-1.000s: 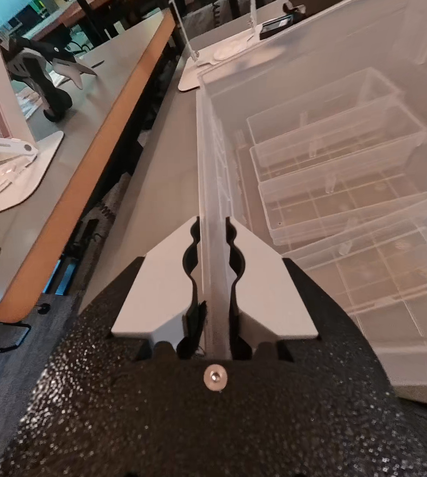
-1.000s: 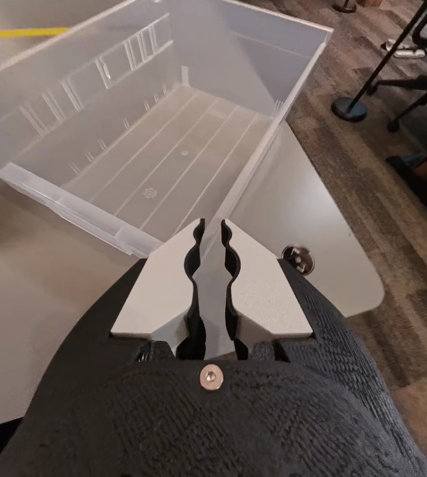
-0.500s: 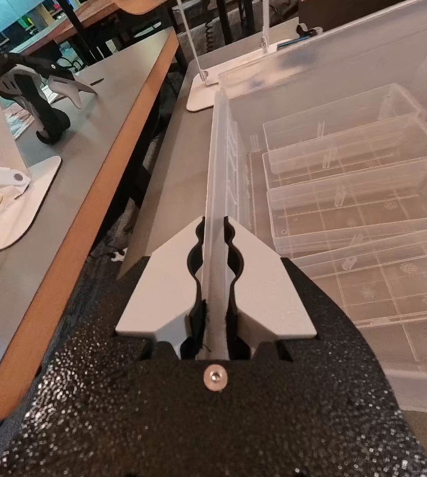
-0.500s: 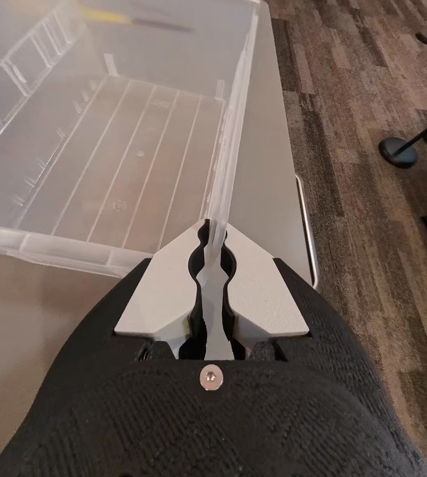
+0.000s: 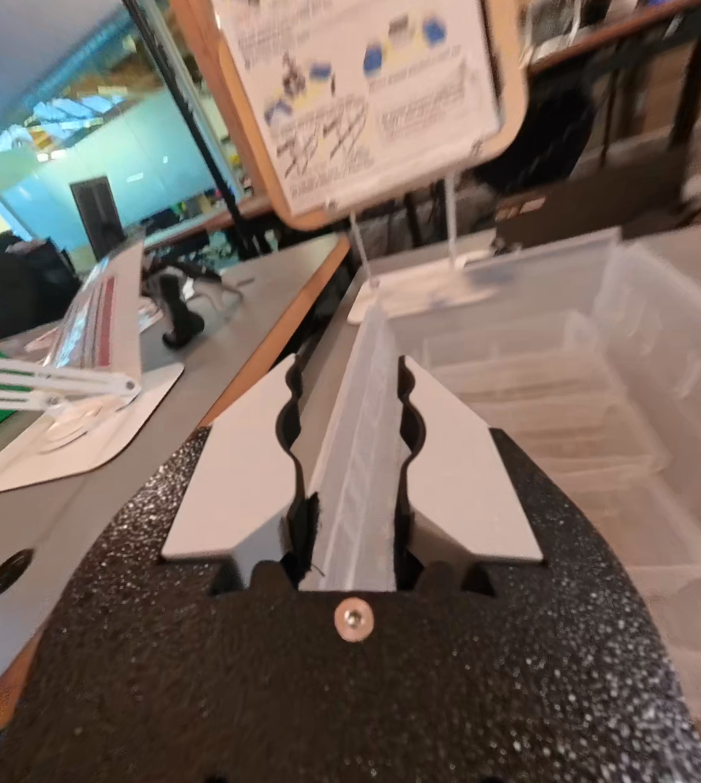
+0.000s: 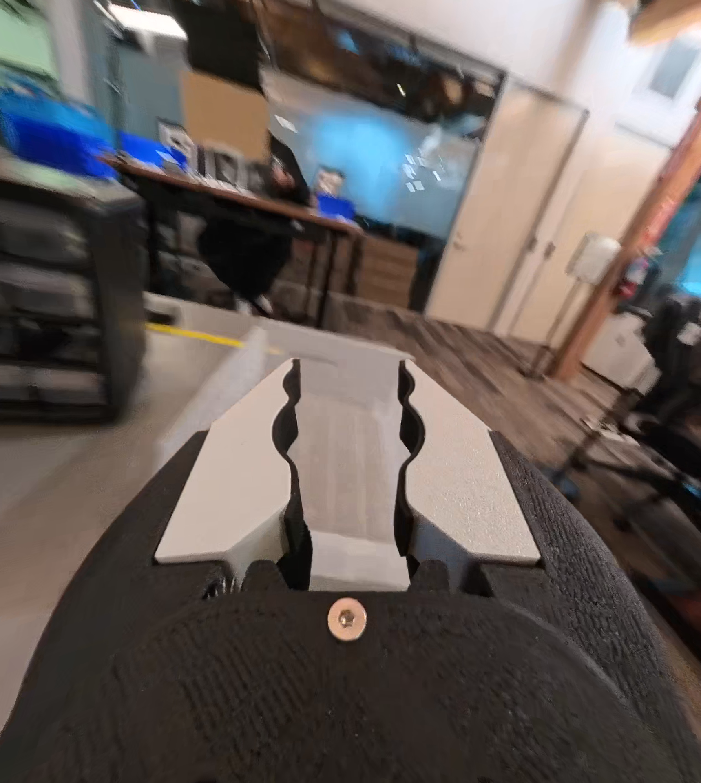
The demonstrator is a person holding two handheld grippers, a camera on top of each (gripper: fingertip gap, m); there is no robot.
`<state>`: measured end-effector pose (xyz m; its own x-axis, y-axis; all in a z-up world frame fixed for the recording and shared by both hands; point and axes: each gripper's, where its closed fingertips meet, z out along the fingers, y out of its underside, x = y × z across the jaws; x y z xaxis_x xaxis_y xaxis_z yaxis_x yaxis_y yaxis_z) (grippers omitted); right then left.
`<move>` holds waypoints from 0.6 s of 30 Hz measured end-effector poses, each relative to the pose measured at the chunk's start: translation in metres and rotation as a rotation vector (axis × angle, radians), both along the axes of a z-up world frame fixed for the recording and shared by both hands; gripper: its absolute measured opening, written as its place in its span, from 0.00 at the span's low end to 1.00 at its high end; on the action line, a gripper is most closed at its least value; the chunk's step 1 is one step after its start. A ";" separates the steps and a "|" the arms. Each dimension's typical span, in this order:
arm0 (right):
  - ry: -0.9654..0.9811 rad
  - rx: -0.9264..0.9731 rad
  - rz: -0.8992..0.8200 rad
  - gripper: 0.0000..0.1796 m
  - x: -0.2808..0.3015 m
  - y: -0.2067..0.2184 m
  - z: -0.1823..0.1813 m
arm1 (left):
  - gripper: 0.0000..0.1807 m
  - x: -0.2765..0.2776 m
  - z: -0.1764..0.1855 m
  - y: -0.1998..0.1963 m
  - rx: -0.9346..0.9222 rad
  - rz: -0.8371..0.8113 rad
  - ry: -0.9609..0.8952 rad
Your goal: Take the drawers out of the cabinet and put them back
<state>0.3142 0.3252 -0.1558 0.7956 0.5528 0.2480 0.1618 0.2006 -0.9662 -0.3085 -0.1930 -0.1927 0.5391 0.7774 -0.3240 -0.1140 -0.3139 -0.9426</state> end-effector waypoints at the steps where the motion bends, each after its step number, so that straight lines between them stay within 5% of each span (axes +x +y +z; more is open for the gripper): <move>1: 0.031 0.037 0.068 0.25 -0.023 -0.019 0.006 | 0.24 0.009 0.009 0.009 0.062 -0.036 0.025; 6: 0.092 0.113 0.424 0.25 -0.155 -0.108 -0.012 | 0.28 0.093 0.049 0.080 0.363 -0.348 -0.018; 9: 0.049 0.072 0.645 0.28 -0.222 -0.151 -0.048 | 0.28 0.145 0.045 0.127 0.280 -0.490 0.075; 18: 0.007 0.202 0.729 0.28 -0.285 -0.167 -0.066 | 0.27 0.169 0.040 0.146 0.325 -0.599 0.054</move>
<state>0.0288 0.1579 -0.2215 0.2480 0.8837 0.3969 -0.0853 0.4280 -0.8998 -0.1399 -0.0470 -0.1526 0.8963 0.4124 -0.1627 -0.2290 0.1164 -0.9664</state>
